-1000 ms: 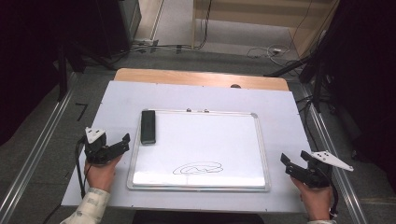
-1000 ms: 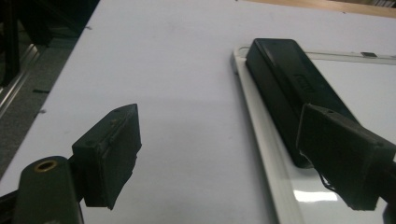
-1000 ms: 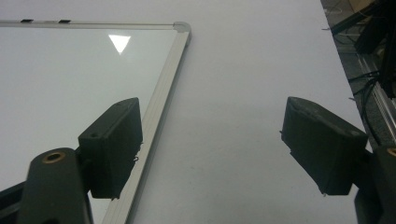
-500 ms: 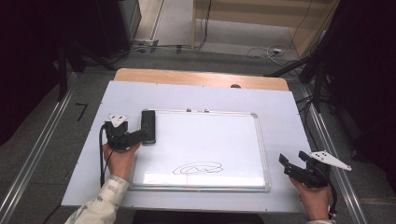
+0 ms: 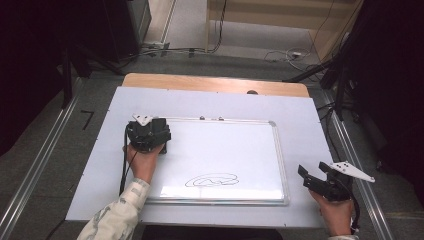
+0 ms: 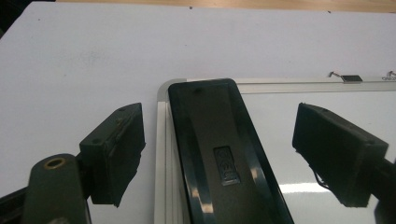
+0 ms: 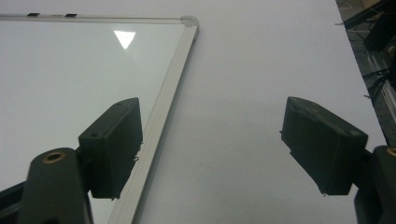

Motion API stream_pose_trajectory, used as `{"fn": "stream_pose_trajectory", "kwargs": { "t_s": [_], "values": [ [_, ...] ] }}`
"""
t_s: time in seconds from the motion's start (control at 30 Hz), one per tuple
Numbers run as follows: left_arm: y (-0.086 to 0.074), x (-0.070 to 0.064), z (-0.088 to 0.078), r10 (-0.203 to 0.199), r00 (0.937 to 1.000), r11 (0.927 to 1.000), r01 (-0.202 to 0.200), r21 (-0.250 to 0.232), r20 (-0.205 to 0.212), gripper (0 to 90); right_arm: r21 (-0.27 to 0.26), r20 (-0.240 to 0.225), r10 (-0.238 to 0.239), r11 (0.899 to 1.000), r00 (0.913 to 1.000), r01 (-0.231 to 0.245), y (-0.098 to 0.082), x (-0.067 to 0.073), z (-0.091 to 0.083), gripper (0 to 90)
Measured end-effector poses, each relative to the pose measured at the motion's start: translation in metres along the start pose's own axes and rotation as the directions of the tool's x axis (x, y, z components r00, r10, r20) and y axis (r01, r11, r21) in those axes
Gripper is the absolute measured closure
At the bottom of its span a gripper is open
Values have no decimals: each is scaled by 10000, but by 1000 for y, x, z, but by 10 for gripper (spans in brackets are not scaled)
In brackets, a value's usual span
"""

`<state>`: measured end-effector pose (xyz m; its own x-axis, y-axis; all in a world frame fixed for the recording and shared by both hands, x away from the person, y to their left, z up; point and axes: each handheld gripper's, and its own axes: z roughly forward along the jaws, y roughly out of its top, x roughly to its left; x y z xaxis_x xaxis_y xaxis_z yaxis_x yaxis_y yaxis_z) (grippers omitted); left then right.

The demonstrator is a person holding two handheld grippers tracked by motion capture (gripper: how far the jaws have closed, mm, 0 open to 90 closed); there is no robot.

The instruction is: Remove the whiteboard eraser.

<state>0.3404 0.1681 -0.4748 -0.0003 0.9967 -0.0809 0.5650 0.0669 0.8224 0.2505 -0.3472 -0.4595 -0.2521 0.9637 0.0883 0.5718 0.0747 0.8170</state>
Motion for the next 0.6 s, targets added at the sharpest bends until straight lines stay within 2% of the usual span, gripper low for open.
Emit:
{"fn": "stream_pose_trajectory", "kwargs": {
  "t_s": [0.2, 0.37, 0.6],
  "values": [
    [0, -4, 8, 200, 9996, 9997, -197, 152, -180, 203, 12, -6, 6, 10000, 10000, -6, 0, 0, 0, 192],
    [0, -5, 12, 149, 9998, 9997, -145, 215, -154, 239, 35, -16, 5, 10000, 10000, -5, 0, 0, 1, 192],
    [-1, -7, 18, 213, 9997, 9983, -206, 543, -118, 264, 33, -11, 10, 10000, 10000, -10, 0, 0, 1, 193]
  ]
}}
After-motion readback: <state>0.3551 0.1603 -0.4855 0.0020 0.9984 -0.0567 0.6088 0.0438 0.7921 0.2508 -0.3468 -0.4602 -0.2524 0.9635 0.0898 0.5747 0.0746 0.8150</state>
